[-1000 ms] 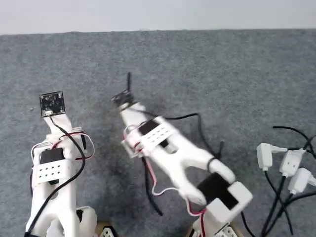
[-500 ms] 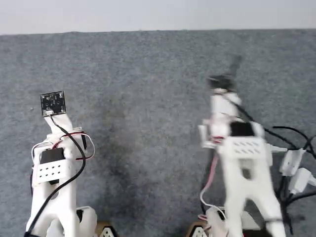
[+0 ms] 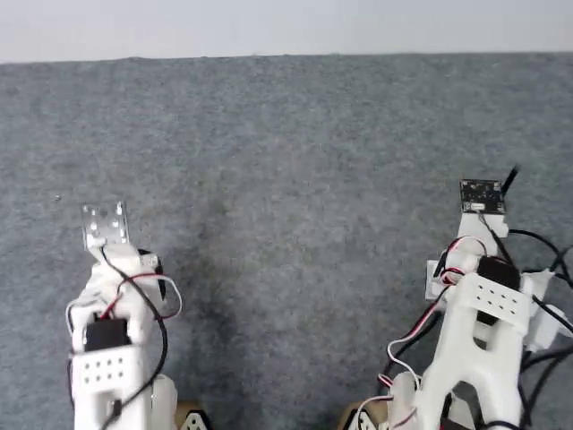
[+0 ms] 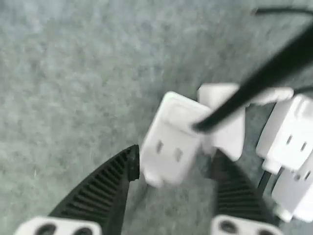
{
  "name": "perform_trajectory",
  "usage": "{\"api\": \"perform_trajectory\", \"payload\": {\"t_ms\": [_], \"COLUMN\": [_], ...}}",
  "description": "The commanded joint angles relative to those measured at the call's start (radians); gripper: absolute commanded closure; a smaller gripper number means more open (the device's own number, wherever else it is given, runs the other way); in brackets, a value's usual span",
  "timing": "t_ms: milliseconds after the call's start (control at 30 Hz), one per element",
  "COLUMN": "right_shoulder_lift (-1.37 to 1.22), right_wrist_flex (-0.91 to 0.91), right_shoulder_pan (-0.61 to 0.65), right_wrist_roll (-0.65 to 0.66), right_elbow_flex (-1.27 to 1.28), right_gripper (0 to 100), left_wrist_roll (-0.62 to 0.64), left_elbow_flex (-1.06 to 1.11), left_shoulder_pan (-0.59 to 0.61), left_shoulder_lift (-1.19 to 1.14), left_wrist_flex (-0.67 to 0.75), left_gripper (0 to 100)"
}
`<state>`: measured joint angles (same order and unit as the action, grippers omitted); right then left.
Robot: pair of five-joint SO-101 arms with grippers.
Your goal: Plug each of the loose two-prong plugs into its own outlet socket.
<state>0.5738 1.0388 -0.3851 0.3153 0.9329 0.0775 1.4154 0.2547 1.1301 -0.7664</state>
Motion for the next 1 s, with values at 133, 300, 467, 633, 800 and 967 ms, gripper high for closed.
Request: {"api": "perform_trajectory", "payload": {"t_ms": [133, 300, 467, 633, 800, 967], "right_shoulder_lift": [0.220, 0.435, 0.624, 0.808, 1.027, 1.260], "right_wrist_flex": [0.280, 0.317, 0.236, 0.114, 0.062, 0.216], "right_shoulder_pan": [0.016, 0.022, 0.051, 0.085, 0.173, 0.182], "right_wrist_roll": [-0.058, -0.055, 0.066, 0.072, 0.074, 0.074], "right_elbow_flex": [-0.169, -0.083, 0.160, 0.431, 0.660, 0.752], "right_gripper": [81.6, 99.7, 91.8, 90.8, 90.8, 90.6], "left_wrist_roll": [-0.091, -0.087, -0.087, -0.091, -0.092, -0.094], "left_elbow_flex": [0.127, 0.213, 0.205, 0.205, 0.234, 0.268], "left_shoulder_pan": [0.002, -0.020, -0.071, -0.072, -0.068, -0.068], "left_shoulder_lift": [0.450, 0.677, 0.680, 0.692, 0.692, 0.692], "left_wrist_flex": [-0.178, -0.262, -0.338, -0.399, -0.419, -0.419], "left_gripper": [99, 98, 98, 98, 98, 98]}}
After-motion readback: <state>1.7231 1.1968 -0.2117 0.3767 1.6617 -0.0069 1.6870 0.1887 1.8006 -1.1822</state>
